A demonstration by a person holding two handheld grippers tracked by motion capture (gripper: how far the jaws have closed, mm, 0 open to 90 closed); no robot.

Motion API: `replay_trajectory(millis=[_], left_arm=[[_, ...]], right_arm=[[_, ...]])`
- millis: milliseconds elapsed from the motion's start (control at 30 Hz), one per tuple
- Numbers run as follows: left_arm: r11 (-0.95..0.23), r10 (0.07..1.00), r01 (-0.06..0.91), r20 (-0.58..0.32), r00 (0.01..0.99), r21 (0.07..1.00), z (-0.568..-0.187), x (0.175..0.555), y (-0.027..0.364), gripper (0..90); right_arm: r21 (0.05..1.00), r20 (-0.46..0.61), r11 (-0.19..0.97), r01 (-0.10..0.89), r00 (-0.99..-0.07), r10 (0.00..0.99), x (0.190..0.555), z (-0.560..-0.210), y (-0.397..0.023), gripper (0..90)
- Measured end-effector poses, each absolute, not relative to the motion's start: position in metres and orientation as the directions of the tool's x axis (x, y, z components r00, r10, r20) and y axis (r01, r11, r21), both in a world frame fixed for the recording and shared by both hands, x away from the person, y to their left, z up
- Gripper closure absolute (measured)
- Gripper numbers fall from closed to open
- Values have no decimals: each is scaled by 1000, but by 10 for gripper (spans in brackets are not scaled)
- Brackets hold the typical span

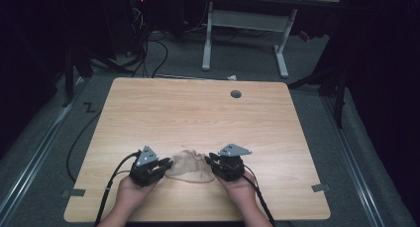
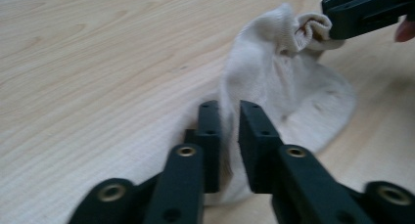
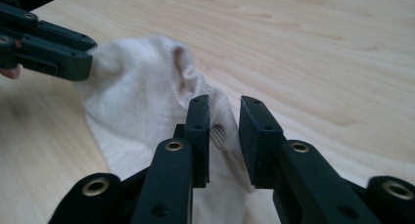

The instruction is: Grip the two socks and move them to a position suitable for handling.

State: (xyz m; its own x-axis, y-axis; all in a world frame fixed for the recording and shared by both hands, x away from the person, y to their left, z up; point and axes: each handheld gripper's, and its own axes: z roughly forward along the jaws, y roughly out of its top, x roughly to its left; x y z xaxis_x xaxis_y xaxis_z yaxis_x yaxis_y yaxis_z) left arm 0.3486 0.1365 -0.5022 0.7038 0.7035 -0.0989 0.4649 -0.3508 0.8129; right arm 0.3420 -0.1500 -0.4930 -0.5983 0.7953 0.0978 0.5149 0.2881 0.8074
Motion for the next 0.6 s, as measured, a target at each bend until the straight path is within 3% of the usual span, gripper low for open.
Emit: replay_trajectory(millis=[67,167,367,433,600], left_arm=[[-335,717,467,-100,690,818,-503,351,140,634],[-312,728,481,-119,675,820,-507,351,145,585],[-330,743,508,-113,660,796,-521,350,138,581],[-331,747,508,-108,656,795,-524,350,136,620],[-340,763,512,-87,641,788,-527,349,131,836]], right_arm=[[809,91,285,513,-589,803,348,-492,-150,724],[810,79,286,512,-579,812,351,-493,-154,693],[788,75,282,548,-540,838,352,-506,-165,661],[777,77,283,562,-532,843,354,-511,-167,661],[732,84,299,613,-516,853,368,-525,-167,675]])
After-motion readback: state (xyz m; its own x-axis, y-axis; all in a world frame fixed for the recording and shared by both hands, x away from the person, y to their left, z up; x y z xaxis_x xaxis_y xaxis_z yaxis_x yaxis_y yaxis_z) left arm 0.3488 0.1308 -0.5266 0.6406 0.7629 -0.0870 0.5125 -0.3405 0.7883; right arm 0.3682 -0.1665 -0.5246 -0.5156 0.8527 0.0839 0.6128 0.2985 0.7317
